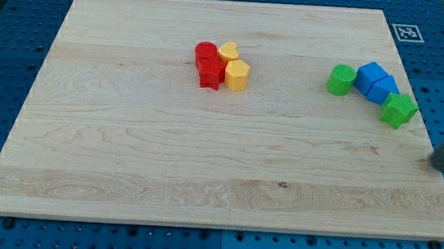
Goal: Place the green blocks close to the blue blocks
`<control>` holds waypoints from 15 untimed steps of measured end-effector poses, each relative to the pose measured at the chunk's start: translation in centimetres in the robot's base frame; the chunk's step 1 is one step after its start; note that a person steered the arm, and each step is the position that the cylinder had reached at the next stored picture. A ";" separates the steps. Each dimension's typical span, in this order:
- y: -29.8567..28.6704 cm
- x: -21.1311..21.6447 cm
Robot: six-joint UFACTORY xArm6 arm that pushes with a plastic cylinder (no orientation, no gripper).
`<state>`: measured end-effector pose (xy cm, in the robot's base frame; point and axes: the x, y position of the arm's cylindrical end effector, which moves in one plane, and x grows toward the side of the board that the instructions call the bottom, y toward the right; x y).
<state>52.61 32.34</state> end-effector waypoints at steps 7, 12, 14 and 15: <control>-5.6 -7.1; -10.6 -3.2; -12.7 -5.4; -12.7 -6.7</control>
<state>45.92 19.62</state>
